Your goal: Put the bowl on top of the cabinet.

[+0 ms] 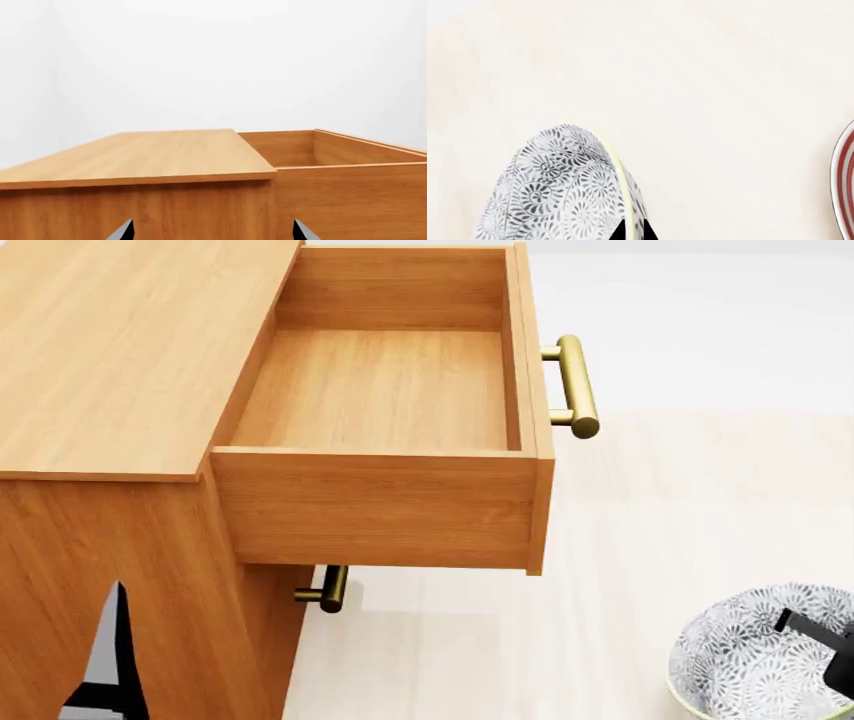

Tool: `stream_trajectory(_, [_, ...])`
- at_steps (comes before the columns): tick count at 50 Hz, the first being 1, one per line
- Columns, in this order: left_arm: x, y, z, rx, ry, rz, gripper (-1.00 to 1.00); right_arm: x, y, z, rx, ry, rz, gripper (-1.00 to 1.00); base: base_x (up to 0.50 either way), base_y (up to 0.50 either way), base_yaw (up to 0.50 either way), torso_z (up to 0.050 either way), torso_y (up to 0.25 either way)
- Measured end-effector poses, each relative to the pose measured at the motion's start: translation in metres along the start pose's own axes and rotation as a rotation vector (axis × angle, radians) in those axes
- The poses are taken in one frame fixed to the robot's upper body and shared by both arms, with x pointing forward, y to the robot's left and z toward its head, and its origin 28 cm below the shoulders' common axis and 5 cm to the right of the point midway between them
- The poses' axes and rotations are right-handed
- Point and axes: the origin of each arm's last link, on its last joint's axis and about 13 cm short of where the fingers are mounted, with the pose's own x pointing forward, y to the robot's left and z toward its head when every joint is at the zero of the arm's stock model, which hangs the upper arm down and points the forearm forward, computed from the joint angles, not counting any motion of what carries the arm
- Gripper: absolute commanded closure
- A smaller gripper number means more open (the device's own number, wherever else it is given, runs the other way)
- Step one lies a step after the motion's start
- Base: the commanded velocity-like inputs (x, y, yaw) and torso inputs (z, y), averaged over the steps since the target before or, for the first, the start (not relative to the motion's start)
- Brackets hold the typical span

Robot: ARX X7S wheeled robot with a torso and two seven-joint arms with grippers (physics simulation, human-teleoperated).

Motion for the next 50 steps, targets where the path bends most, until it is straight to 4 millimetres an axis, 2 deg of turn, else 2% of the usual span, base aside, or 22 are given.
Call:
stream_trajectory(27, [-0.001, 0.002, 0.008, -0.011, -0.019, 0.006, -1.0, -0.029, 0.021, 0.037, 0.001, -0.06, 0.04, 1.0, 0.0, 0.0, 0.0, 0.0, 0.0])
stream_trajectory(50, [-0.001, 0.004, 0.013, -0.018, -0.033, 0.01, -1.0, -0.081, 0.039, 0.101, 0.051, -0.188, 0.059, 1.0, 0.0, 0.0, 0.0, 0.0, 0.0])
